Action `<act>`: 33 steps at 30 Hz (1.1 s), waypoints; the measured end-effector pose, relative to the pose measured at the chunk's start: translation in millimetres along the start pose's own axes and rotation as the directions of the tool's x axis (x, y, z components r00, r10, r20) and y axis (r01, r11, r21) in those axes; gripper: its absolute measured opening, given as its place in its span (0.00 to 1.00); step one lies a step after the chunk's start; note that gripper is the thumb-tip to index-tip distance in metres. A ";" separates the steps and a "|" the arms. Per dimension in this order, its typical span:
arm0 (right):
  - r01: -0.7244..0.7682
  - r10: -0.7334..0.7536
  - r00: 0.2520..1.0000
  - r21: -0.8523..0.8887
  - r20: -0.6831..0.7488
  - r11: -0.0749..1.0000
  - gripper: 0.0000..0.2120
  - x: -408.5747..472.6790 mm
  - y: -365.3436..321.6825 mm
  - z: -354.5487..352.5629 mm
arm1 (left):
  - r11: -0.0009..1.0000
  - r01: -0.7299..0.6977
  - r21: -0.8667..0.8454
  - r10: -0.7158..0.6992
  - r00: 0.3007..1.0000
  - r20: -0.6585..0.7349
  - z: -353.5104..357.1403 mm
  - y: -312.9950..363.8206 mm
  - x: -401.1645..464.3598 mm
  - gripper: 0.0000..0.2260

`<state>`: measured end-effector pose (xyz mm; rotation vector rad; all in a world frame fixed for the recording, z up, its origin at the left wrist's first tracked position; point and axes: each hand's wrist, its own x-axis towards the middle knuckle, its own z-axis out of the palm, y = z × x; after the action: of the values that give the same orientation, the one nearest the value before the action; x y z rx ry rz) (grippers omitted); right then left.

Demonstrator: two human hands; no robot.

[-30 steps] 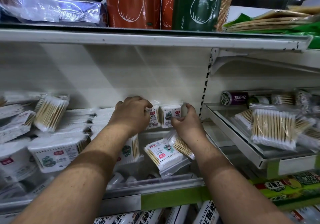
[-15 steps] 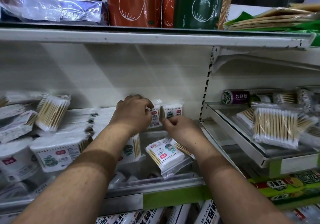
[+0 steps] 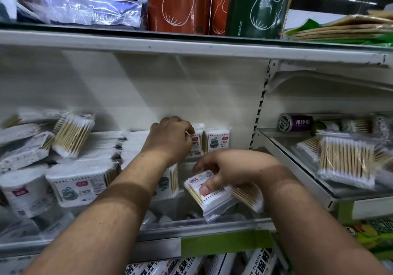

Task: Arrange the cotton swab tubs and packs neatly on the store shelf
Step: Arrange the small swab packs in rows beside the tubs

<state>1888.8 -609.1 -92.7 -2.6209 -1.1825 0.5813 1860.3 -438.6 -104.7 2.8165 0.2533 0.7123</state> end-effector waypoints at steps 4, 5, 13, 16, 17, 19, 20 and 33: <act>0.064 -0.042 0.988 0.151 -0.146 0.987 0.21 3.7 3.3 2.0 | 1.000 0.004 -0.004 -0.004 1.000 0.009 -0.3 -0.1 0.5 0.15; 0.084 -0.039 0.971 0.182 -0.236 0.980 0.20 4.3 2.8 1.6 | 1.000 0.009 -0.009 -0.009 1.000 0.013 -0.2 -0.5 0.9 0.15; -0.068 0.066 0.751 0.022 -0.657 0.997 0.20 44.2 -7.0 11.0 | 0.998 0.026 -0.057 -0.028 0.999 -0.020 -0.2 0.3 1.8 0.17; -0.051 0.040 0.709 0.006 -0.704 0.999 0.17 57.9 -8.4 15.8 | 0.998 0.028 -0.064 -0.028 1.000 0.000 -1.6 -0.1 0.7 0.18; -0.040 0.026 0.699 -0.003 -0.714 0.999 0.17 60.7 -8.7 17.5 | 0.997 0.029 -0.068 -0.028 1.000 0.007 -2.6 -0.1 -0.4 0.18; -0.016 0.028 0.697 0.024 -0.716 1.000 0.15 62.2 -8.7 17.0 | 0.997 0.026 -0.070 -0.025 1.000 0.011 -3.9 0.0 -2.3 0.17; 0.004 0.042 0.706 0.064 -0.707 0.998 0.14 60.8 -7.5 14.5 | 0.998 0.022 -0.067 -0.021 1.000 0.009 -3.8 -0.3 -2.8 0.15; 0.061 0.133 0.796 0.297 -0.590 0.953 0.10 1.1 29.5 0.0 | 0.997 -0.017 -0.069 0.015 1.000 -0.027 0.7 -3.5 -0.1 0.11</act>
<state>1909.3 -627.7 -103.1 -2.2879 -0.7619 -0.0922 1860.2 -435.4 -106.2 2.7478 0.2067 0.7477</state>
